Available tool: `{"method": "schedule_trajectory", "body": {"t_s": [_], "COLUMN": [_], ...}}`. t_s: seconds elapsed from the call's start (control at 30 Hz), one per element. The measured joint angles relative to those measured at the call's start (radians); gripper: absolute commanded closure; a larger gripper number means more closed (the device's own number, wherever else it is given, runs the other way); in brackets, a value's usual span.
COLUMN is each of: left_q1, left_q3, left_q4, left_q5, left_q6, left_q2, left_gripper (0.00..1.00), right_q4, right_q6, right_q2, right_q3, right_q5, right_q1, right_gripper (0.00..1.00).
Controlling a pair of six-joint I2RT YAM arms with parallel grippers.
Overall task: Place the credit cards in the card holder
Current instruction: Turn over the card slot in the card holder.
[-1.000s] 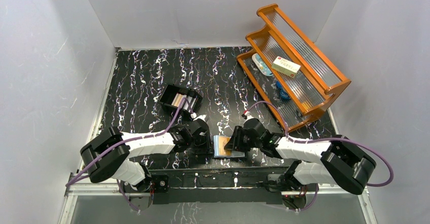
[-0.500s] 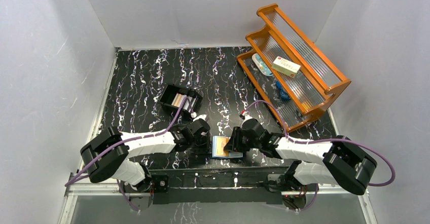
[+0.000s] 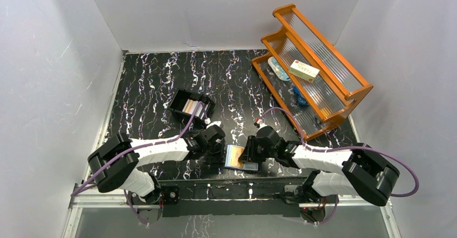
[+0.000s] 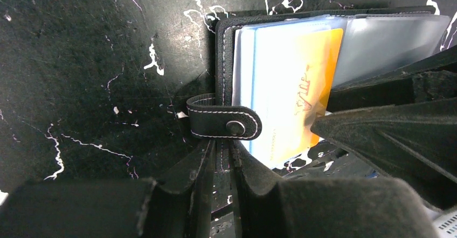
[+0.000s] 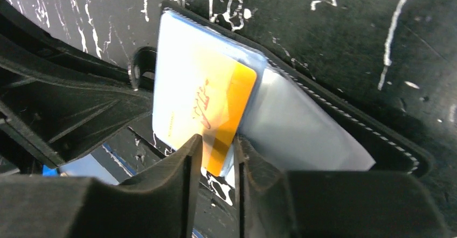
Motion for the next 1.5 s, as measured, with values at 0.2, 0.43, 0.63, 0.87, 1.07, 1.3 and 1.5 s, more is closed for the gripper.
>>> {"method": "schedule_trajectory", "body": {"t_s": [0.2,0.43,0.63,0.87,1.07,1.3,1.5], "left_q1": [0.0,0.0,0.0,0.0,0.0,0.0,0.0], "left_q3": [0.011,0.029,0.042,0.04,0.034,0.034,0.034], "left_q4": [-0.024,-0.097,-0.082,-0.044,-0.017,-0.016,-0.016], "left_q5": [-0.016,-0.054,-0.053,-0.049,-0.047,-0.048,-0.048], "left_q6": [0.007,0.002,-0.008,-0.005,0.002,0.012,0.012], "left_q2": [0.001,-0.048,-0.085,-0.058,-0.026,0.006,0.011], "left_gripper": [0.83,0.63,0.62,0.8,0.92,0.94,0.94], "right_q4": [-0.055,-0.114,-0.115,-0.1,-0.074,-0.038,-0.018], "right_q6": [-0.04,0.02,0.064,0.076,0.081,0.082,0.08], "right_q2": [-0.016,-0.113,-0.101,-0.007,0.015,0.011,0.027], "right_q3": [0.043,0.05,0.05,0.05,0.055,0.055,0.055], "right_q5": [0.011,0.075,0.109,0.103,0.088,0.081,0.074], "right_q1": [0.0,0.001,0.001,0.001,0.001,0.001,0.001], "right_gripper": [0.57,0.55,0.55,0.64,0.76,0.77,0.76]}}
